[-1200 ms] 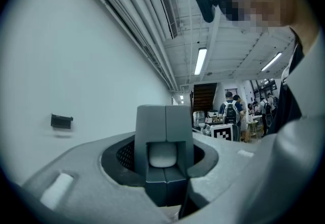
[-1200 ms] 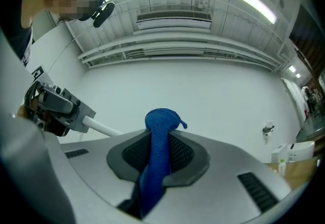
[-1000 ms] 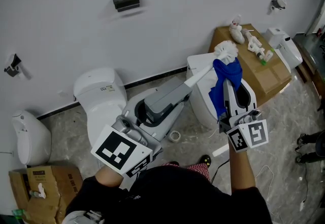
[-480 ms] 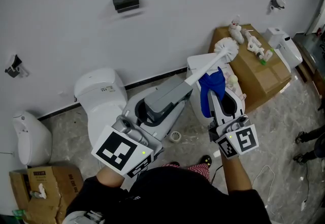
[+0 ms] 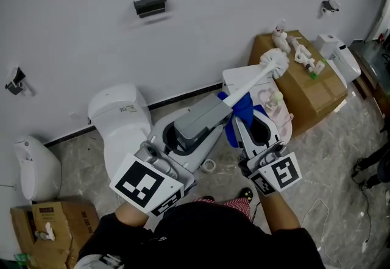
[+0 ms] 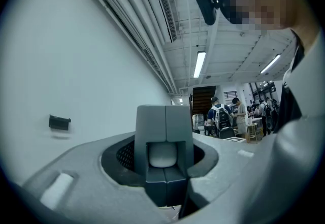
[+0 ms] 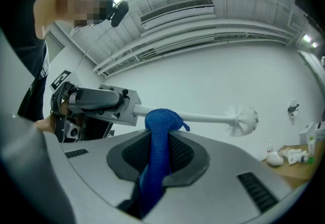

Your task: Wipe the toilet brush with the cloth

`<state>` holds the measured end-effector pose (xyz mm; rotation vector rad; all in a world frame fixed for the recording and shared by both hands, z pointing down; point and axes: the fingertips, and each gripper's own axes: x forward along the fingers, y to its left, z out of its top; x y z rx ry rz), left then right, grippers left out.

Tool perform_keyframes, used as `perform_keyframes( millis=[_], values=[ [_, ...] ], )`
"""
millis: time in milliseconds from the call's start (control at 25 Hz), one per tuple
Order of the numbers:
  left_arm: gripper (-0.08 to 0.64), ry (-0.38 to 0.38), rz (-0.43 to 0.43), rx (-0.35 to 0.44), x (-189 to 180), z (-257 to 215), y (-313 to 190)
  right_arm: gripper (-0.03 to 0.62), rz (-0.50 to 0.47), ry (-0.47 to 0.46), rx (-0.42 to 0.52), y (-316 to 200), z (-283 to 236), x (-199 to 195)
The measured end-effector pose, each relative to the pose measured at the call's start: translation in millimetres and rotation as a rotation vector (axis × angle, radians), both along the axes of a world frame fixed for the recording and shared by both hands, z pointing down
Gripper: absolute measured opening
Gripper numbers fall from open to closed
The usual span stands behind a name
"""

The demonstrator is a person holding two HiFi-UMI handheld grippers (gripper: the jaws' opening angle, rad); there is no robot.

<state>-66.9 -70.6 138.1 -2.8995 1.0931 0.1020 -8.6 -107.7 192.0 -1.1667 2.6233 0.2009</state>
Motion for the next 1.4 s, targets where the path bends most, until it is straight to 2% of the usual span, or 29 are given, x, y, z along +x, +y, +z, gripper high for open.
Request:
perform_keyframes(
  millis=[400, 600, 760, 960, 1400],
  values=[
    [0.167, -0.002, 0.017, 0.003, 8, 2, 7, 0.064, -0.048, -0.029, 0.035, 14, -9, -8],
    [0.167, 0.01, 0.029, 0.005, 11, 2, 12, 0.064, -0.047, -0.038, 0.051, 18, -11, -6],
    [0.167, -0.01, 0.026, 0.022, 12, 0, 12, 0.064, -0.041, -0.049, 0.051, 17, -13, -6],
    [0.167, -0.004, 0.042, 0.002, 13, 0, 14, 0.064, -0.027, -0.051, 0.048, 19, -14, -4],
    [0.167, 0.006, 0.042, -0.012, 62, -6, 24, 0.064, -0.024, -0.063, 0.039, 29, -21, 45]
  ],
)
